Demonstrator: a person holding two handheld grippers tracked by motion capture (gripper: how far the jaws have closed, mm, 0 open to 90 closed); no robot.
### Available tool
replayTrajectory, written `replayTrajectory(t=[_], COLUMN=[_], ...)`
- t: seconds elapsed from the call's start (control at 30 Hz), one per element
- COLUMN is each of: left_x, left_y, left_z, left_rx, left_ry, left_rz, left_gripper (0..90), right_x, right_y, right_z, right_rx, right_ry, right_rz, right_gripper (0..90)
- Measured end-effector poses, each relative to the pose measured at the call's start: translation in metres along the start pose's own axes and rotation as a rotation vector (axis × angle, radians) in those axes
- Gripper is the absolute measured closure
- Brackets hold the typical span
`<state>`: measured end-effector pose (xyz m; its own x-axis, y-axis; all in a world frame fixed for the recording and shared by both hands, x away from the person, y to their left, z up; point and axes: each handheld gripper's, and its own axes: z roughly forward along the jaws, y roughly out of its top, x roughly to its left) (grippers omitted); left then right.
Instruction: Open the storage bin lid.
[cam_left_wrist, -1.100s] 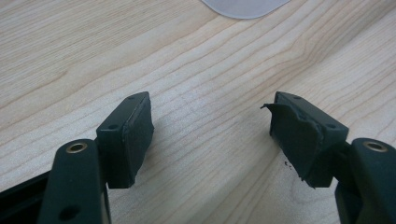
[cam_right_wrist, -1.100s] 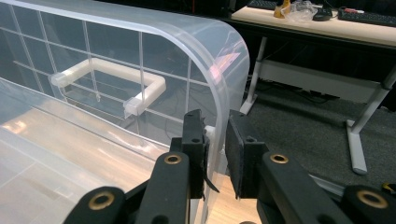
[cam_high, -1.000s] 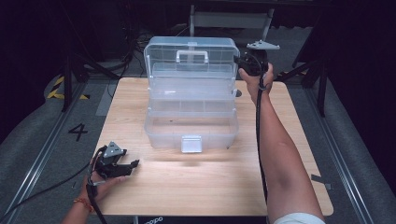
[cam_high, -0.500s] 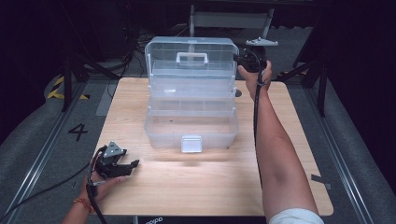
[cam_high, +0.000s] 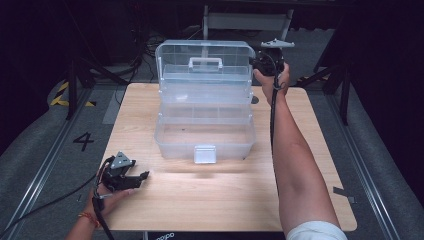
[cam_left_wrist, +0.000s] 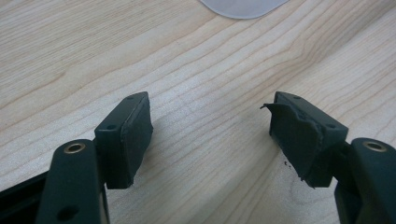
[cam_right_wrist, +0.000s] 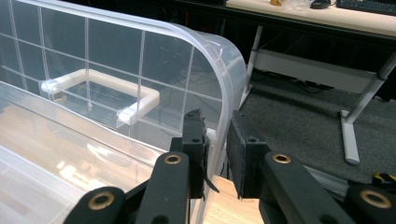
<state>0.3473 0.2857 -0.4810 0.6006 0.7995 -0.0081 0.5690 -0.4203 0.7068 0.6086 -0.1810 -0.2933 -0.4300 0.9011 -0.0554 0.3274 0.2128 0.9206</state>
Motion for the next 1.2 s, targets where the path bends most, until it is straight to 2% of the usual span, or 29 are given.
replayTrajectory(t=[0.53, 0.83, 0.93, 1.2], left_x=[0.0, 0.0, 0.0, 0.0], left_y=[0.0, 0.001, 0.001, 0.0], left_z=[0.0, -0.001, 0.0, 0.0], left_rx=[0.004, 0.009, 0.007, 0.007], left_ry=[-0.006, -0.006, -0.007, -0.007], left_rz=[-0.006, 0.0, 0.003, 0.003], left_gripper=[30.2, 30.2, 29.6, 29.6], right_x=[-0.007, -0.008, -0.006, -0.007], right_y=[0.006, 0.006, 0.006, 0.005], right_z=[0.02, 0.023, 0.025, 0.029], right_rx=[0.057, 0.063, 0.068, 0.071], right_ry=[0.0, -0.004, -0.017, -0.026], right_rz=[0.0, -0.007, -0.023, -0.016], right_gripper=[77.0, 76.3, 75.6, 75.3])
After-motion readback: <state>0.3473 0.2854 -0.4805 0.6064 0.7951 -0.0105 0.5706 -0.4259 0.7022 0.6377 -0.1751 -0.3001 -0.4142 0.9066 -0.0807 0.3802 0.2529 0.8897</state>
